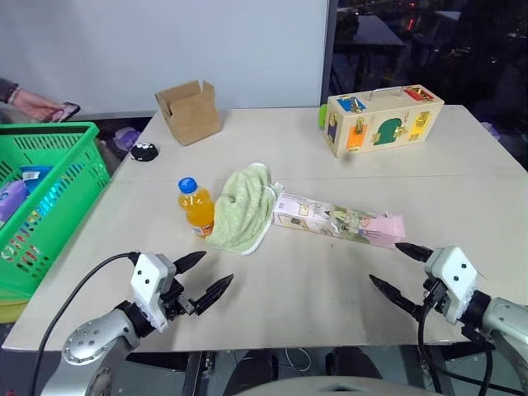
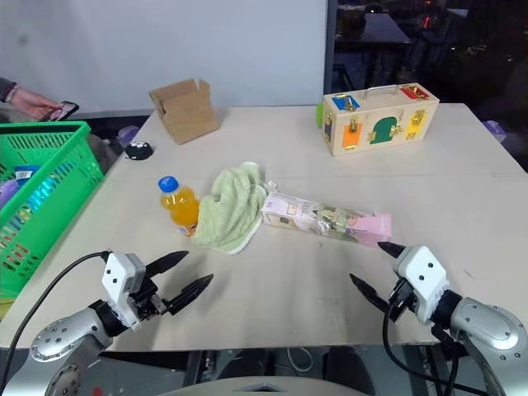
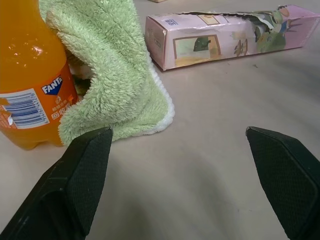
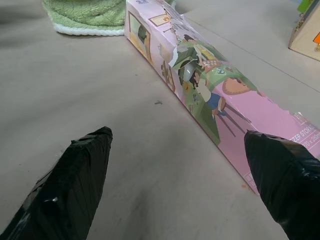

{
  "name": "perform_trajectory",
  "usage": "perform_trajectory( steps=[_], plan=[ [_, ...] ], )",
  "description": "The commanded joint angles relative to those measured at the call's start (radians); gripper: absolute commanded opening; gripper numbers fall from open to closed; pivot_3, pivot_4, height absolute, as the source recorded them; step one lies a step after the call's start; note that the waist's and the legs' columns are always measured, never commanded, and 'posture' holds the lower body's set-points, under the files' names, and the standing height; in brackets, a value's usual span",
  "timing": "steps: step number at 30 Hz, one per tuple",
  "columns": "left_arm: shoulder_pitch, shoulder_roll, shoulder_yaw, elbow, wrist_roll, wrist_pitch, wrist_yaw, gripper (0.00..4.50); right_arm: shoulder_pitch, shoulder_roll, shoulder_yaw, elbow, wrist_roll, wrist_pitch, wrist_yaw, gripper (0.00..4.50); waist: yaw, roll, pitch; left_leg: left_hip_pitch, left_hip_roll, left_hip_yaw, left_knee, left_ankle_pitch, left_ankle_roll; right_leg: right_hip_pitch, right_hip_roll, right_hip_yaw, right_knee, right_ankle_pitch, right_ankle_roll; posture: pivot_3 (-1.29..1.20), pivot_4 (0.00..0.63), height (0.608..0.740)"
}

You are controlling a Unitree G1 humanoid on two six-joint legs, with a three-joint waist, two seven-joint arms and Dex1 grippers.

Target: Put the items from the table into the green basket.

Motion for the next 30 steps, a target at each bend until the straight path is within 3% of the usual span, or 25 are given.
perform_trajectory(
  steps=[1, 6, 11, 16, 30],
  plan=[
    [-0.023, 0.014, -0.004, -0.025, -0.006, -0.028, -0.031, 4.45, -0.059, -0.02, -0.004, -0.045, 0.033, 0.049, -0.008, 4.5, -0.001, 0.0, 0.0, 0.0, 0.0, 0.0, 0.0, 0.0, 0.0, 0.0, 0.0, 0.0, 0.0, 0.0, 0.0, -0.09, 0.0, 0.74],
    [-0.051, 0.044, -0.063, -0.051, 0.008, -0.08, -0.118, 4.45, -0.213, -0.093, 0.016, -0.039, 0.119, 0.206, 0.022, 4.5, -0.004, 0.0, 0.001, 0.001, 0.004, 0.009, 0.001, -0.001, -0.002, 0.001, -0.001, 0.0, -0.001, 0.001, -0.002, -0.1, 0.0, 0.74],
    [-0.069, 0.062, -0.094, -0.048, 0.005, -0.105, -0.166, 4.45, -0.387, -0.196, 0.068, 0.039, 0.104, 0.268, 0.072, 4.5, -0.006, 0.0, 0.002, 0.0, 0.005, 0.012, 0.001, -0.001, 0.002, 0.004, 0.0, 0.0, -0.005, 0.001, -0.002, -0.1, 0.0, 0.74],
    [-0.11, 0.084, -0.128, -0.043, 0.024, -0.122, -0.197, 4.45, -0.619, -0.328, 0.255, 0.286, -0.033, 0.209, 0.218, 4.5, -0.009, 0.001, 0.003, 0.0, 0.005, 0.016, 0.001, -0.003, 0.005, 0.004, 0.0, 0.0, -0.007, 0.001, -0.002, -0.09, 0.0, 0.74],
    [-0.127, 0.076, -0.176, -0.206, 0.027, -0.015, -0.059, 4.45, -1.065, -0.197, 0.593, 0.769, -0.289, 0.141, 0.406, 4.5, -0.003, 0.001, 0.004, 0.001, 0.006, 0.016, 0.001, -0.003, 0.006, 0.004, 0.002, 0.0, -0.006, 0.006, -0.003, -0.01, 0.0, 0.74]
  ],
)
